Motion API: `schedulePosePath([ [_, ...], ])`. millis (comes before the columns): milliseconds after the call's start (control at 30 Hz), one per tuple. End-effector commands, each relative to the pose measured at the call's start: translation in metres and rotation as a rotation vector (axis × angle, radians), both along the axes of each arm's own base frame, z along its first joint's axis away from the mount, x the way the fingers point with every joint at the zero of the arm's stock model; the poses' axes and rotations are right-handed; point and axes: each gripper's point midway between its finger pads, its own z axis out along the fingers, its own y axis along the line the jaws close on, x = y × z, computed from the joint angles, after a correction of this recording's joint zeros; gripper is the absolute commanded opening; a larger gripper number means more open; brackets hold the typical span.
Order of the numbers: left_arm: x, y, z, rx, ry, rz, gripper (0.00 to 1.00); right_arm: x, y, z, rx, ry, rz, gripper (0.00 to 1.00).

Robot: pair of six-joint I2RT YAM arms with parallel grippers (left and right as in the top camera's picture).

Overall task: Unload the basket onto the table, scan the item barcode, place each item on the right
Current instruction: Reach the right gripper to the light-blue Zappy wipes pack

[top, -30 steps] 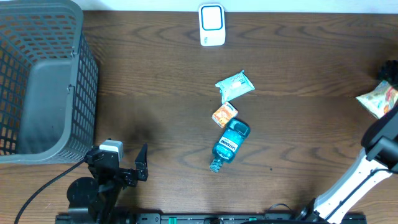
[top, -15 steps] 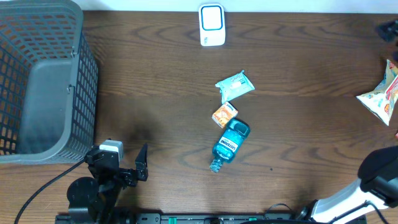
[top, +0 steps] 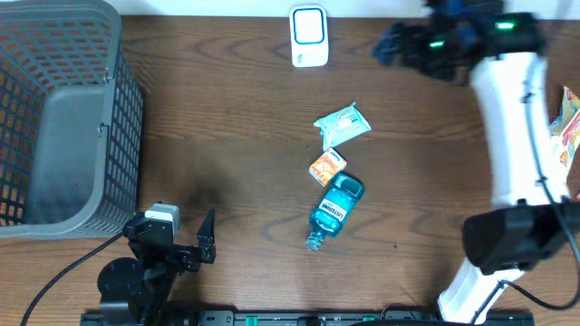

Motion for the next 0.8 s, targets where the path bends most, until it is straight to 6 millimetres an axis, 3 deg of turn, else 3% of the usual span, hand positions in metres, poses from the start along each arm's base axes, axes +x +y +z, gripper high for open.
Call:
schedulePosePath([
  [0,-0.001,-0.001,0.005,0.008,-0.016,-0.012,0.97,0.005,0.009,-0.039,-0.308,0.009,0.024,0.99],
  [100,-0.001,-0.001,0.005,0.008,-0.016,-0.012,0.97,-0.002,0.050,-0.078,-0.410,0.050,0.192,0.99],
  [167,-0.001,-0.001,0.005,0.008,-0.016,-0.012,0.97,-0.006,0.065,-0.106,-0.481,0.085,0.247,0.99],
  [300,-0.001,-0.001,0.005,0.008,-0.016,-0.012,0.97,-0.011,0.071,-0.154,-0.644,0.151,0.283,0.98],
  [467,-0.001,-0.001,0.005,0.008,-0.016,-0.012,0.97,-0.018,0.076,-0.193,-0.750,0.203,0.322,0.91],
  [533,-0.001,-0.001,0.005,0.008,-0.016,-0.012,0.97,-0.019,0.076,-0.206,-0.759,0.223,0.331,0.76],
  [567,-0.001,-0.001,0.005,0.008,-0.016,-0.012,0.97,-0.021,0.075,-0.213,-0.765,0.238,0.332,0.61],
  [767,-0.001,-0.001,0.005,0.008,-0.016,-0.012,0.97,-0.023,0.072,-0.227,-0.777,0.271,0.339,0.18],
])
